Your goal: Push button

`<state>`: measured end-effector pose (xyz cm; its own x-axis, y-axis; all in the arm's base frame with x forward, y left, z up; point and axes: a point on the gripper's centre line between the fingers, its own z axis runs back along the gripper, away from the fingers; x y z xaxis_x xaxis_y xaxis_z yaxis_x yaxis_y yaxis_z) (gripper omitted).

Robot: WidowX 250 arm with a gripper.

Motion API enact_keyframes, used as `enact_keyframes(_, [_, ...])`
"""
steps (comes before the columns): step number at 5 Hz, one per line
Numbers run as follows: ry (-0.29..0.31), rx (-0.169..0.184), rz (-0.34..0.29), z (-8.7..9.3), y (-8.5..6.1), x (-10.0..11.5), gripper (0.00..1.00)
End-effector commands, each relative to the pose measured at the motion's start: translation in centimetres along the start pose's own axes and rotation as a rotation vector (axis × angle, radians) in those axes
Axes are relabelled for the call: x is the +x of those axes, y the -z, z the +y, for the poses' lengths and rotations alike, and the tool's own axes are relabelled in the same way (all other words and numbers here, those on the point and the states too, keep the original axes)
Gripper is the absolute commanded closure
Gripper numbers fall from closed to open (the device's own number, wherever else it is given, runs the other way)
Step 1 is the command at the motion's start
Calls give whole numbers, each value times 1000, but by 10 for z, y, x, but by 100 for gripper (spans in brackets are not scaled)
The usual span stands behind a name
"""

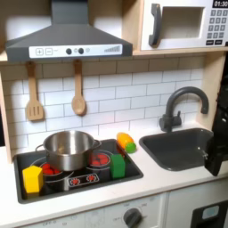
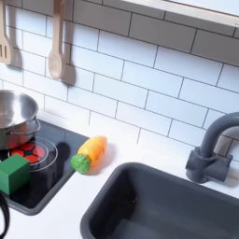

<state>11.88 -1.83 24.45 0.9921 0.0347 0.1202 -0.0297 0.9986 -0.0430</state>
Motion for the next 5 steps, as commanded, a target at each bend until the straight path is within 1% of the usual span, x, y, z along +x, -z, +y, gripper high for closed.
enact_keyframes(1, [1,0,2,0,0,0,0])
enact_keyframes(2, [-12,3,-5,4,0,7,0])
enact_keyframes(3, [-13,16,-15,9,2,14,0])
enact_keyframes(4, [-28,19,-36,14,1,24,0])
enact_keyframes(5, [-61,43,-42,27,1,32,0])
